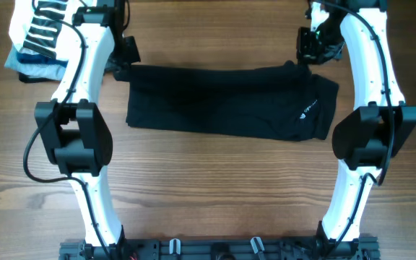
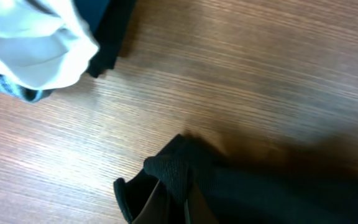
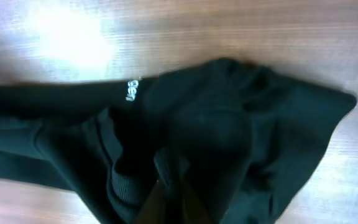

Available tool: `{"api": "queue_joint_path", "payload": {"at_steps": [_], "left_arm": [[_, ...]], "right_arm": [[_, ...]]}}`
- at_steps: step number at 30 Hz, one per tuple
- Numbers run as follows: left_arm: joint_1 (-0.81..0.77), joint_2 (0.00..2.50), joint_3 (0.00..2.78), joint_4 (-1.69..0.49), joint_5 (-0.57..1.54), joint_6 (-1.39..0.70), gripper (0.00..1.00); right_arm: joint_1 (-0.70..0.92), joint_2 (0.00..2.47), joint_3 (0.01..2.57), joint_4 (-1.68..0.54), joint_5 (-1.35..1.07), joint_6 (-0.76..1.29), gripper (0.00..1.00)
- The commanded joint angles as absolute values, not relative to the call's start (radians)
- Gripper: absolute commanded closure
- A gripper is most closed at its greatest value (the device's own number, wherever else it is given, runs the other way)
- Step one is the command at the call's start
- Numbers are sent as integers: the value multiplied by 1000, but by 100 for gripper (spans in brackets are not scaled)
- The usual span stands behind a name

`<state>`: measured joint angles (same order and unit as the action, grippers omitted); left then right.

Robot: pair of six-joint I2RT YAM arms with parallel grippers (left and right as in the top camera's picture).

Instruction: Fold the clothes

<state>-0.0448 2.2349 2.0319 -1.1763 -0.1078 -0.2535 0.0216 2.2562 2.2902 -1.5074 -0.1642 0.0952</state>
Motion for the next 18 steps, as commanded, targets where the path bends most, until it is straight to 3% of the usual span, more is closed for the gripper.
{"api": "queue_joint_path", "payload": {"at_steps": [1,9,10,11,12,14,17,18], "left_arm": [[-27,2225,2017,-1210,-121,-266,96],[-60,2226,1832,-1189,-43,-265,96],[-64,2226,1811,-1190,-43,-265,94],[-65,2226,1802,-1193,-42,-257,87],[-65,2226,1798,-1205,-43,-239,75],[-65,2225,1798,-1217,-43,-216,46],[-59,2225,1798,-1243,-42,-203,27],[-59,2223,1799,-1255,-42,-187,23]], "right_arm": [[23,2257,2275,-1538,-176,78,96],[21,2257,2062,-1522,-147,65,96],[21,2257,2040,-1522,-147,51,96],[21,2257,2028,-1522,-147,41,94],[21,2257,2017,-1524,-146,20,80],[21,2257,2014,-1521,-147,1,44],[20,2255,2014,-1492,-166,-28,22],[20,2254,2014,-1484,-166,-30,21]]}}
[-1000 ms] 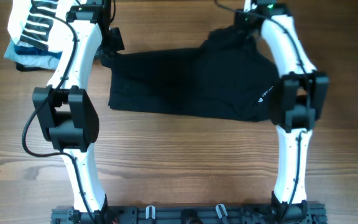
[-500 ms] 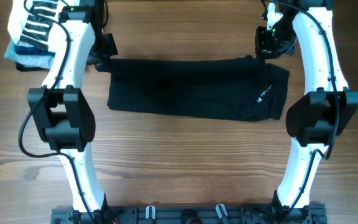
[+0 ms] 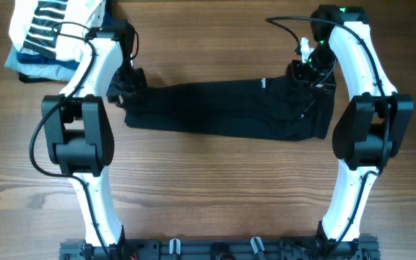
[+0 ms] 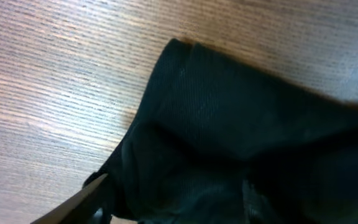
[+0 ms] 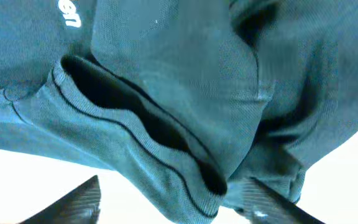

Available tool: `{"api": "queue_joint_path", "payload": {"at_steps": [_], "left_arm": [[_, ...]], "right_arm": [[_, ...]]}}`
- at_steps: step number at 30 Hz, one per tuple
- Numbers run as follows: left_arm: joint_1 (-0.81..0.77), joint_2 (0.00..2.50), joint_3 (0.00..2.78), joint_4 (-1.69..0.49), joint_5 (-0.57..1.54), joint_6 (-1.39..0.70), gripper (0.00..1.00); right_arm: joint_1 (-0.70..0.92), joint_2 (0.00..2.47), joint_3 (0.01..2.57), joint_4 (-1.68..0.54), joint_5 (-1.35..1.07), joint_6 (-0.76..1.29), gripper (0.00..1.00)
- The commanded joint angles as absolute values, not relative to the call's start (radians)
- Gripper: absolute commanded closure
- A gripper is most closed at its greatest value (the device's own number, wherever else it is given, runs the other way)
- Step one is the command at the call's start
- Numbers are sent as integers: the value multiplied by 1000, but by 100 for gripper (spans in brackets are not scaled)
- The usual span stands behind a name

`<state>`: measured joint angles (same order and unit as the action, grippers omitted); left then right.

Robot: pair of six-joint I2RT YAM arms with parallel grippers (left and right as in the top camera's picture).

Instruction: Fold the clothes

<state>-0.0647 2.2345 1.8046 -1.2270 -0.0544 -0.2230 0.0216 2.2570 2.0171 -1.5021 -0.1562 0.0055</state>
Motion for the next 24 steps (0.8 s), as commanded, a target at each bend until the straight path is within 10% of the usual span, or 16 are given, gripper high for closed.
{"api": "queue_joint_path", "payload": {"at_steps": [1,8,19,22,24], "left_arm": [[-59,2220,1799,-1262,-42,-185,20],[-57,2226,1797,-1162,183,75,4],[-55,2239,1567,-1090,181,105,12],[-54,2239,1499,-1008,171,100,26],[-54,2239,1437,-910,172,96,67]], "right_arm": [[19,2252,2016,-1477,-166,-34,21],[19,2250,2025,-1433,-174,-54,21],[19,2250,2025,-1407,-221,-52,21],[19,2250,2025,-1396,-228,-52,21],[19,2250,2025,-1387,-241,-49,27]]}}
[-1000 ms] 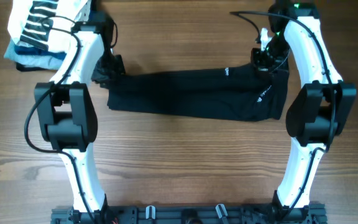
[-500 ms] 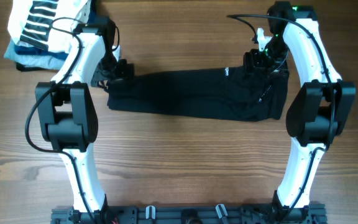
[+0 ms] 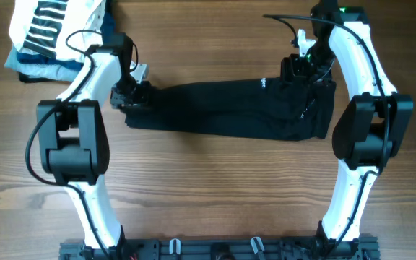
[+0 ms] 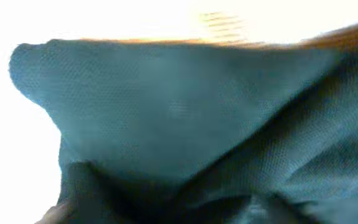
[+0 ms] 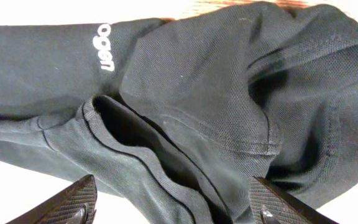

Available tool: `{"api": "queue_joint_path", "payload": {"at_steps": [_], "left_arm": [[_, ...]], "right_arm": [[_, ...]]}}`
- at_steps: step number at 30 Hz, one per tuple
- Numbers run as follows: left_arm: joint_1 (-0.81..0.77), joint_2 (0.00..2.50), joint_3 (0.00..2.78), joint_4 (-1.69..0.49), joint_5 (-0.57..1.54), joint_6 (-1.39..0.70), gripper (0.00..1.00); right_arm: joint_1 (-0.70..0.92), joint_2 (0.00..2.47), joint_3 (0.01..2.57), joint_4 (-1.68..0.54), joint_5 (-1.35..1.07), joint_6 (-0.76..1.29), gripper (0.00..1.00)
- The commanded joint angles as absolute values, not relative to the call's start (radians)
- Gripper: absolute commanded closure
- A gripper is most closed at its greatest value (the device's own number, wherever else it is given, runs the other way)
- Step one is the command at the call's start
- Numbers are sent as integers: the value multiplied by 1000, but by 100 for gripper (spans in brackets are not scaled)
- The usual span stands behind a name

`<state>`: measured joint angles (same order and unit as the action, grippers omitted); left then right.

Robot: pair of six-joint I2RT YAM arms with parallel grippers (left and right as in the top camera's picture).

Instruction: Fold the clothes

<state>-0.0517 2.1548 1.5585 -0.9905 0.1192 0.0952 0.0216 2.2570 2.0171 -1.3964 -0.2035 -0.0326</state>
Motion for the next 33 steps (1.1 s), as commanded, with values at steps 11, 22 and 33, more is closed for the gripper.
{"api": "queue_joint_path", "payload": {"at_steps": [11,22,33], "left_arm": [[45,2030,1487,-960,183,-15,96],[-144,1862,1487,-903,199,-76,96],[-492,1901,1487,-616,231,-310,96]], "right_arm": [[19,2250,2024,-1364,-428,-46,52],[19,2250,2024,-1340,-428,-22,51],[18,2250,2024,-1340,-427,-23,51]]}}
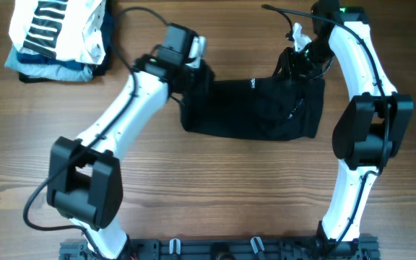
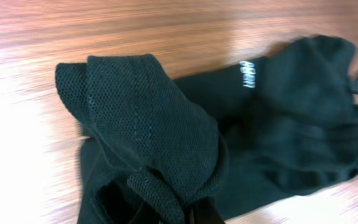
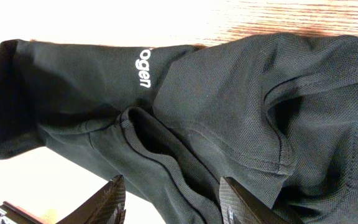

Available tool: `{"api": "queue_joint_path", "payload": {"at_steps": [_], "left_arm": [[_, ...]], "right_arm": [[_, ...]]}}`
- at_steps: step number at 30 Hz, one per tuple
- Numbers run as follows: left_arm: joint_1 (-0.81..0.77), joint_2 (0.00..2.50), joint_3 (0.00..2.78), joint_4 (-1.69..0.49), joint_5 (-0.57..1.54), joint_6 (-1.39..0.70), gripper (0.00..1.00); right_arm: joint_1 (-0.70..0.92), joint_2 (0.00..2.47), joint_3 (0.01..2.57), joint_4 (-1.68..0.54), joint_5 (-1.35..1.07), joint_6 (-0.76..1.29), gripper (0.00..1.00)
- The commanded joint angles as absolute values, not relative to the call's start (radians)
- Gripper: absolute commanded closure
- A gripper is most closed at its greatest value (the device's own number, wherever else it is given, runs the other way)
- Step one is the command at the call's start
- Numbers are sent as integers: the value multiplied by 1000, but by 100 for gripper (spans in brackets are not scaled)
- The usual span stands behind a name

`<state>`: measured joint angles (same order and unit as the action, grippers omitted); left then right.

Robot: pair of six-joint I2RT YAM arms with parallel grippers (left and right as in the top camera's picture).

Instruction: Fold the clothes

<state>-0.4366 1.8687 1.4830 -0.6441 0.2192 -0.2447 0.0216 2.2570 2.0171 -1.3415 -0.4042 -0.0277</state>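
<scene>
A black polo shirt (image 1: pixel 258 112) with a small white logo (image 2: pixel 246 73) lies bunched at the table's middle back. Its left end is lifted and doubled over toward the right. My left gripper (image 1: pixel 192 78) is shut on that lifted end, and the left wrist view shows the fabric pinched at the left gripper (image 2: pixel 188 214). My right gripper (image 1: pixel 298 66) hovers over the shirt's right end. In the right wrist view the right gripper (image 3: pixel 176 202) stands open, its fingers (image 3: pixel 112 200) on either side of a dark-striped hem fold (image 3: pixel 160 162), holding nothing.
A stack of folded clothes (image 1: pixel 56 32), topped by a white piece with black stripes, sits at the back left corner. Bare wooden table (image 1: pixel 208 188) lies in front of the shirt. The arm bases stand at the front edge.
My left gripper, then low on the shirt's left end, has shut on it and now holds it well to the right. The shirt is much shorter. The right gripper is still open.
First both grippers were shut on the shirt's far corners, the shirt lying long across the table. Then both were open over a narrower strip. Then the left sat on the left end. Now that end is held over toward the right.
</scene>
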Motion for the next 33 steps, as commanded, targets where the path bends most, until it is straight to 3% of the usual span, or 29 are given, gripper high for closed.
{"api": "queue_joint_path", "payload": {"at_steps": [1,4,5,6,7,8,13,20,28,33], "left_arm": [[-511,1913,1487,-602,228,-328,96],[-554,1944,1487,-566,227,-349,94],[-561,1951,1487,-560,227,-349,85],[-567,1959,1487,-558,228,-349,62],[-569,1966,1487,-559,227,-349,18],[-569,1966,1487,-561,228,-349,1],[-568,1965,1487,-565,228,-348,0],[-457,1937,1487,-746,145,-315,0],[-177,1924,1487,-913,79,-239,0],[-84,1924,1487,-941,50,-216,0]], "right_arm": [[18,2250,2024,-1340,-427,-22,51],[15,2250,2024,-1339,-427,-23,51],[10,2250,2024,-1339,-427,-23,51],[4,2249,2024,-1338,-428,-23,51],[-8,2247,2030,-1336,-428,-23,51],[-18,2245,2040,-1338,-430,-22,50],[-124,2156,2085,-1356,-469,-28,42],[-226,2120,1978,-1470,-287,-52,38],[-226,2120,1608,-1178,-325,-16,38],[-226,2120,1423,-960,-387,-20,27]]}}
